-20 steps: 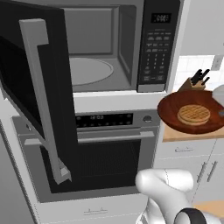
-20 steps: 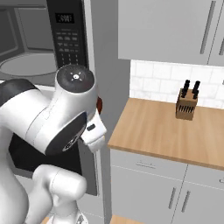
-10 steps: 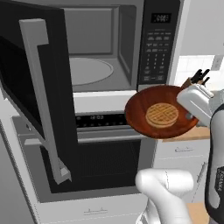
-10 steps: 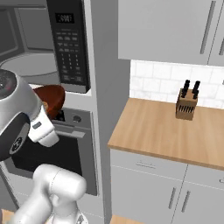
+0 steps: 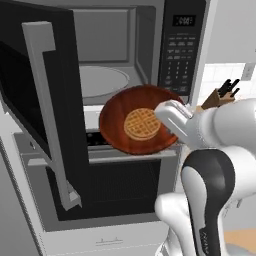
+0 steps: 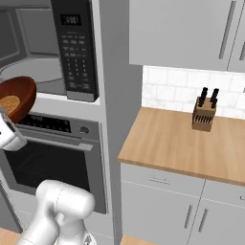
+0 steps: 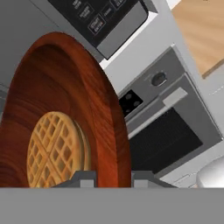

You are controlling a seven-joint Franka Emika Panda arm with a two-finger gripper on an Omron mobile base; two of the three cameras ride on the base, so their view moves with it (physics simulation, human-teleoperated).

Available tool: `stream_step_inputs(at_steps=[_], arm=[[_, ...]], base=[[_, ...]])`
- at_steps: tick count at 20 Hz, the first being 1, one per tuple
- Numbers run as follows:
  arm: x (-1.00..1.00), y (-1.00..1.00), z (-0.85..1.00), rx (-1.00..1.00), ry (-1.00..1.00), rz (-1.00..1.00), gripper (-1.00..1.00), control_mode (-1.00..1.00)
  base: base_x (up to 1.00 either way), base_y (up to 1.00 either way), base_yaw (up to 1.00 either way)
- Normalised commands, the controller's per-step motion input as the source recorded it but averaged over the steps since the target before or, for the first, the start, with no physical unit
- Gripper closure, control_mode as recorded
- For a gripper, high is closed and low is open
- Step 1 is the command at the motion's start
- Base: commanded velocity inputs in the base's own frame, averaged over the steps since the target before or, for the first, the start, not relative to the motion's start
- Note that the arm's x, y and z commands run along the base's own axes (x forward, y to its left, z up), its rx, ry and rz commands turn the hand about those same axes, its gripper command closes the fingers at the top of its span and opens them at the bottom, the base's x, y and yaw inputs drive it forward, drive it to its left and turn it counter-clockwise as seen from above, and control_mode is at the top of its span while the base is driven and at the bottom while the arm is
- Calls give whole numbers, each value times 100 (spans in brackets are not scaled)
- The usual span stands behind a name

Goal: Open the microwave, place the bowl with waffle inside the microwave, then close the microwave door and turn it on.

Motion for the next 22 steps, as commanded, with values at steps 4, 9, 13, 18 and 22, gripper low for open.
stream_step_inputs(at_steps=[4,9,13,18,22], arm=[[26,65,26,26,-16,0,100,-100],[53,12,36,32,0,3,100,-100],[63,45,7,9,5,-6,100,-100],[46,69,0,0,15,-13,100,-100],[34,26,27,1,2,-18,100,-100]], base=[[0,0,0],[0,0,0],[0,0,0],[0,0,0],[0,0,0]])
